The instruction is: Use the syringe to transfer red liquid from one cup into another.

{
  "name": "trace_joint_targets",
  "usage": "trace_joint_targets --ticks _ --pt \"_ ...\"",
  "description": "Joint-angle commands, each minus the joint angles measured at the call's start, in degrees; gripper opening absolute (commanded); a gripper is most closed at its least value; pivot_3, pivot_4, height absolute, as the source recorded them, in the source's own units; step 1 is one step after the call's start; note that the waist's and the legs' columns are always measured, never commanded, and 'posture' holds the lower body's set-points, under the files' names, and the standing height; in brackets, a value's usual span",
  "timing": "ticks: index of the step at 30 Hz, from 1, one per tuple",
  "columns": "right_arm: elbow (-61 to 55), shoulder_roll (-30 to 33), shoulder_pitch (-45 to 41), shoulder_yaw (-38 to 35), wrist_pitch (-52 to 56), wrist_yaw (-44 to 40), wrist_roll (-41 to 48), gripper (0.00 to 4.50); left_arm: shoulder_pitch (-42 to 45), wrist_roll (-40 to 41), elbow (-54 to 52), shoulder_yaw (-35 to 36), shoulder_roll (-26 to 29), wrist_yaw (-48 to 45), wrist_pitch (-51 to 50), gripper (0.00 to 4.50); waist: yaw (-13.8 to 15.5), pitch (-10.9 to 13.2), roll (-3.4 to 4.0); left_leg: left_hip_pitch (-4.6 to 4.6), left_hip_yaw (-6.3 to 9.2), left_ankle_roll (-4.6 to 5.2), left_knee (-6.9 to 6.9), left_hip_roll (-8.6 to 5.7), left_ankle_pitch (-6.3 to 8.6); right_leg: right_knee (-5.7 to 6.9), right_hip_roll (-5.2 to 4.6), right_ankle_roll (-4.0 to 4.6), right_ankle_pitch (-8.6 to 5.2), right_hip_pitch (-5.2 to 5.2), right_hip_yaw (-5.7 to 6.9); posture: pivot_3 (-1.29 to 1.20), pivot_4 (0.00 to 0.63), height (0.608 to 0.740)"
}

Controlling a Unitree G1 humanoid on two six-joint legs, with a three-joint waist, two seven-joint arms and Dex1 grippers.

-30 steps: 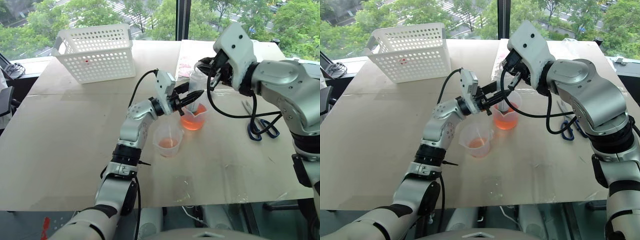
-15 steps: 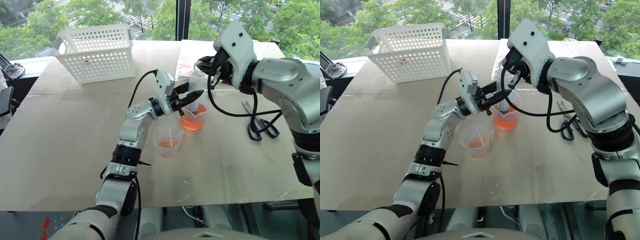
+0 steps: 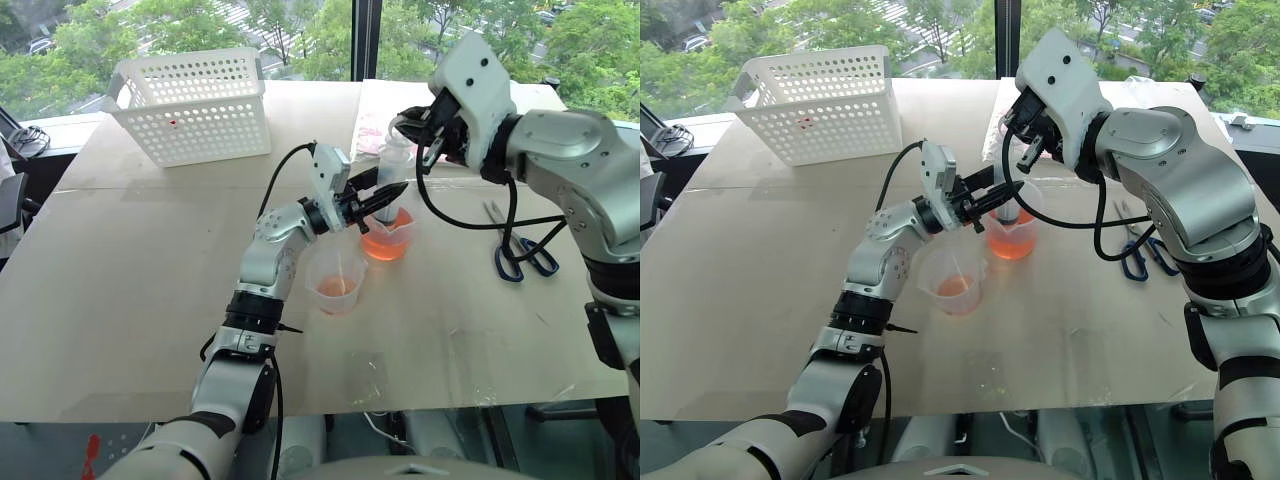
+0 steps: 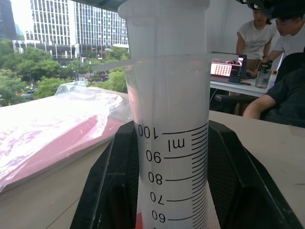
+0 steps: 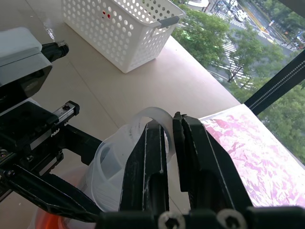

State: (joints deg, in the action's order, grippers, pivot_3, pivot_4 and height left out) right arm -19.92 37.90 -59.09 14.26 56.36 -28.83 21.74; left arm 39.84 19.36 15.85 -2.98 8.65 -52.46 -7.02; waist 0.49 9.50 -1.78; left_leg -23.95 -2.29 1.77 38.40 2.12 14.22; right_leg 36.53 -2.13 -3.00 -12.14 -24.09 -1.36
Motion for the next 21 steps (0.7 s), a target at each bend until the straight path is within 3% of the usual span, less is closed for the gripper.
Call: trace_joint_targets --ticks 1,10,15,20,21 --pt "0.6 2.1 -4.0 -4.7 -2.4 2.1 -4.8 0.03 -1.0 -0.4 -2.6 -3.5 -0.3 -2.6 0.2 1.33 0.0 0.0 0.00 0.00 0.00 0.00 0.00 0.00 0.00 0.00 0.00 0.00 0.00 0.00 0.00 0.00 0.150 0.740" --pt "-0.1 2.5 -2.6 -5.8 -2.5 -0.4 -2.7 0.03 -0.6 0.2 -3.0 -2.7 -0.5 -2.2 0.2 1.33 0.0 0.0 0.00 0.00 0.00 0.00 0.00 0.00 0.00 0.00 0.00 0.00 0.00 0.00 0.00 0.00 0.150 0.740" --pt "-0.4 2.0 2.5 -13.1 -1.6 -4.4 4.0 2.02 0.2 1.5 -3.8 -1.4 -0.7 -1.5 -0.1 1.33 0.3 0.0 0.00 -0.03 0.01 0.00 0.00 0.00 0.00 -0.04 -0.01 0.00 0.00 0.01 0.01 0.00 0.150 0.740" --pt "-1.3 2.6 9.7 -20.5 -5.1 -9.5 9.1 4.44 0.6 1.9 -3.4 -1.0 -0.5 -1.5 -0.2 1.33 0.2 0.0 0.00 -0.03 -0.01 0.00 -0.01 -0.01 0.00 -0.08 -0.01 -0.01 0.00 0.03 -0.01 0.00 0.150 0.740" --pt "-1.7 2.1 12.2 -24.0 -5.6 -11.2 12.2 4.48 0.9 2.1 -3.2 -0.9 -0.4 -1.4 -0.2 1.33 0.2 0.0 0.00 -0.02 0.00 0.00 -0.02 -0.01 0.00 -0.08 0.00 -0.01 0.00 0.03 0.00 0.00 0.150 0.740"
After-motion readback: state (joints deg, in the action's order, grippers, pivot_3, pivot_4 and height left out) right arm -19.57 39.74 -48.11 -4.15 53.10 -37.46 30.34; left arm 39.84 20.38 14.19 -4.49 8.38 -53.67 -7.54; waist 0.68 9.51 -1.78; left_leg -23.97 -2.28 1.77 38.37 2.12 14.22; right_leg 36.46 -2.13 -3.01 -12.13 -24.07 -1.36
